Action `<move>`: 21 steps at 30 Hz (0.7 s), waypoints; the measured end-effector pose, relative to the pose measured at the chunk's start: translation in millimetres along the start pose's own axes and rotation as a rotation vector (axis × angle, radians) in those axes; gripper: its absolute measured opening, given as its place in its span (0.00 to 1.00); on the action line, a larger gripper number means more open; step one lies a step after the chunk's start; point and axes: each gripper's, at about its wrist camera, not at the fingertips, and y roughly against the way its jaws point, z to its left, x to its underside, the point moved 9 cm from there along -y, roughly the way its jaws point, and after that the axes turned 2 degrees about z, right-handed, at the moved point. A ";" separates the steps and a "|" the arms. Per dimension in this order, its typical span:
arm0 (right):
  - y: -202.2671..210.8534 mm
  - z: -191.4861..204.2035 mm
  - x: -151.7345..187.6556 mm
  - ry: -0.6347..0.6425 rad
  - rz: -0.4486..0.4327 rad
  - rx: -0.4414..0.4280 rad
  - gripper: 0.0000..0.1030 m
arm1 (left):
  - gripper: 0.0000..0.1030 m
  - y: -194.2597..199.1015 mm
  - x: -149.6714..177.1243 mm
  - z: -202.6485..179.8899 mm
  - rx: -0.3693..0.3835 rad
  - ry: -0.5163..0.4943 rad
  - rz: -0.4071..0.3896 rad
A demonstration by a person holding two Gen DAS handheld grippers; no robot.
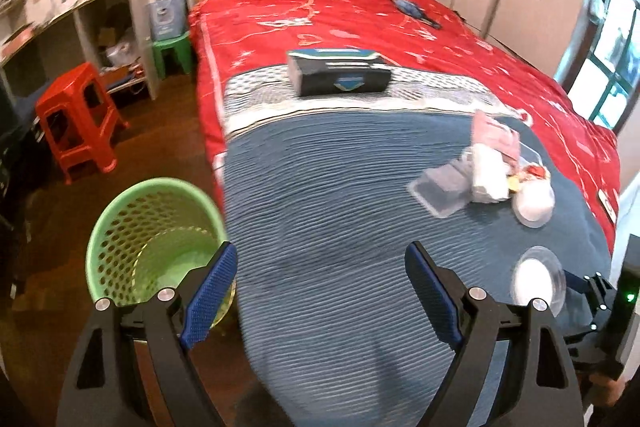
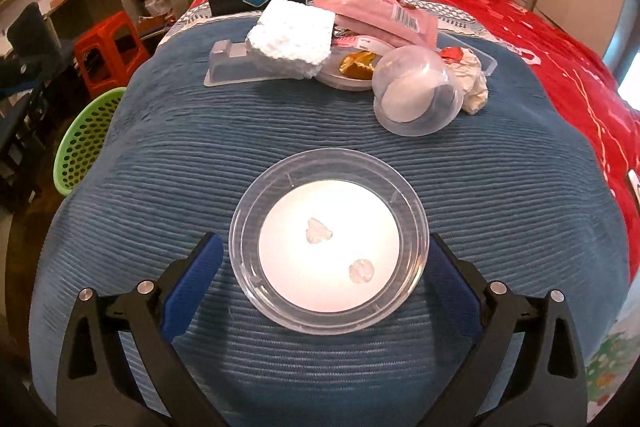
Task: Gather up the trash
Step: 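Grasp the clear lid with the right tool while the left tool grasps the white foam block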
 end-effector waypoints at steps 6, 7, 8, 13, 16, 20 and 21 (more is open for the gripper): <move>1.5 -8.2 -0.2 -0.043 -0.010 -0.024 0.90 | 0.80 -17.3 -12.8 -50.7 0.046 -0.090 0.009; 2.7 -9.1 -0.2 -0.048 -0.012 -0.028 0.90 | 0.80 -21.0 -15.6 -61.2 0.051 -0.112 0.011; 4.7 -11.1 -0.2 -0.055 -0.018 -0.032 0.90 | 0.80 -24.0 -18.6 -71.2 0.058 -0.132 0.012; 13.7 -23.3 1.0 -0.085 -0.032 -0.049 0.90 | 0.80 -39.9 -33.6 -114.2 0.096 -0.202 0.018; 18.0 -29.4 2.1 -0.105 -0.039 -0.062 0.90 | 0.80 -53.5 -40.9 -137.0 0.091 -0.239 0.031; 23.5 -37.8 3.9 -0.122 -0.052 -0.069 0.90 | 0.80 -68.8 -47.5 -159.6 0.080 -0.260 0.056; 24.2 -39.5 4.4 -0.126 -0.054 -0.071 0.90 | 0.81 -73.6 -49.5 -166.3 0.069 -0.267 0.063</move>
